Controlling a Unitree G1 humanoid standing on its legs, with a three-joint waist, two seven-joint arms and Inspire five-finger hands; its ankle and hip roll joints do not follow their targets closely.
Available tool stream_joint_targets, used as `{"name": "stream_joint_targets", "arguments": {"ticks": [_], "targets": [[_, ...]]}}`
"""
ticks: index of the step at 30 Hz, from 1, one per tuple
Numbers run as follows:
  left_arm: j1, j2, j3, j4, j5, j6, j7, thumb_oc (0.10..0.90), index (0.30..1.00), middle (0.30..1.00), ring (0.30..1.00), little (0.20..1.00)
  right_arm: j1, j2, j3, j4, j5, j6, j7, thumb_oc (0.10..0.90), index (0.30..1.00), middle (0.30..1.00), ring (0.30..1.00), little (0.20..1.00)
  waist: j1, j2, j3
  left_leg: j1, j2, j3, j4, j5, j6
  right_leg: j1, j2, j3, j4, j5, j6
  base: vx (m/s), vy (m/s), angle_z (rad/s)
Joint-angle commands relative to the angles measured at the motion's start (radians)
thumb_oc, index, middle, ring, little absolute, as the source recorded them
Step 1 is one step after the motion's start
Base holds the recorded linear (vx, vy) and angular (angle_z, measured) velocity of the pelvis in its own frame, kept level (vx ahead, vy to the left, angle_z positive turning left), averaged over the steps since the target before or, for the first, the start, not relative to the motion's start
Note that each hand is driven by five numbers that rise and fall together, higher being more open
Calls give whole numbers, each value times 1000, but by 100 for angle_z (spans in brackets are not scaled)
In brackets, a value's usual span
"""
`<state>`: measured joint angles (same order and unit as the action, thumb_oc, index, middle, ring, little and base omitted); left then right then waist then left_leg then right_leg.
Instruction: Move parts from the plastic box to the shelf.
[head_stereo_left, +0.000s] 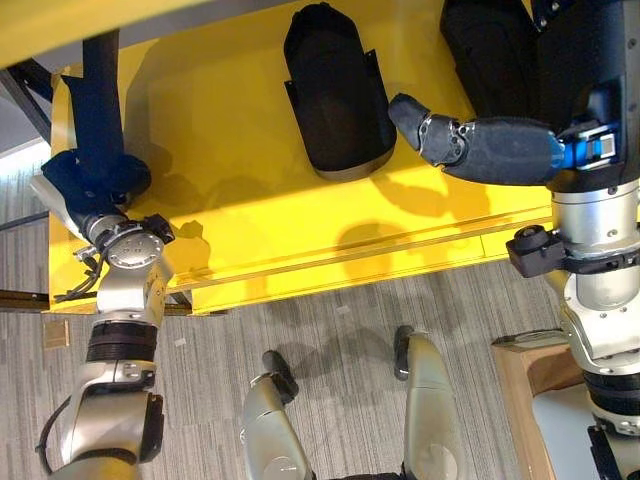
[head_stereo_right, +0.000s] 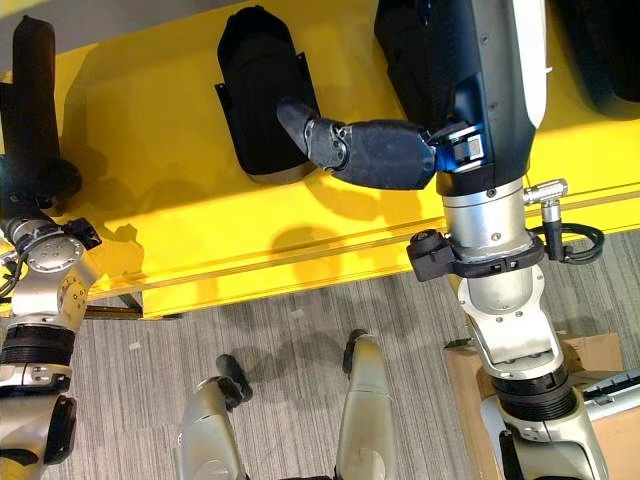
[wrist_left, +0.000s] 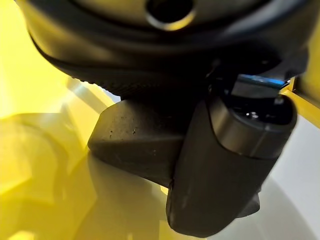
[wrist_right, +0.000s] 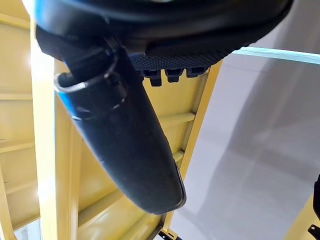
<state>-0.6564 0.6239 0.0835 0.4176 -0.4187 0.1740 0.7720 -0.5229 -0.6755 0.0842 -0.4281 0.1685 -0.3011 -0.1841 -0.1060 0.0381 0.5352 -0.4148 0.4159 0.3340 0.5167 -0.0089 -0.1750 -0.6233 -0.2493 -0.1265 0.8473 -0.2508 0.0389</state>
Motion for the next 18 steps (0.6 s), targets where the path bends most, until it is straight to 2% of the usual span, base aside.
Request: {"name": "stream_joint_targets", "arguments": {"ticks": [1, 9, 18], "targets": [[-15, 20, -10, -76, -85, -10, -44, 400, 300, 300, 300, 300, -140, 47, -38, -107, -10, -82, -58, 900, 1000, 1000, 1000, 1000, -22, -21, -15, 13, -32, 41, -7, -67, 52, 96, -28, -60, -20, -75, 46, -69, -52, 5], [30, -9, 9, -166, -108, 2, -18, 400, 300, 300, 300, 300, -142, 68, -15, -107, -73, -66, -101, 900, 1000, 1000, 1000, 1000, -3, -13, -15, 19, -47, 34, -12, -68, 56, 114, -29, -74, -36, -74, 45, 1, -39, 2], [43, -6, 9, -225, -105, 77, -33, 400, 300, 300, 300, 300, -131, 69, -16, -114, -78, -60, -111, 900, 1000, 1000, 1000, 1000, 7, -6, -15, 29, -54, 32, -22, -72, 57, 129, -37, -86, -47, -73, 48, 4, -7, 3]]}}
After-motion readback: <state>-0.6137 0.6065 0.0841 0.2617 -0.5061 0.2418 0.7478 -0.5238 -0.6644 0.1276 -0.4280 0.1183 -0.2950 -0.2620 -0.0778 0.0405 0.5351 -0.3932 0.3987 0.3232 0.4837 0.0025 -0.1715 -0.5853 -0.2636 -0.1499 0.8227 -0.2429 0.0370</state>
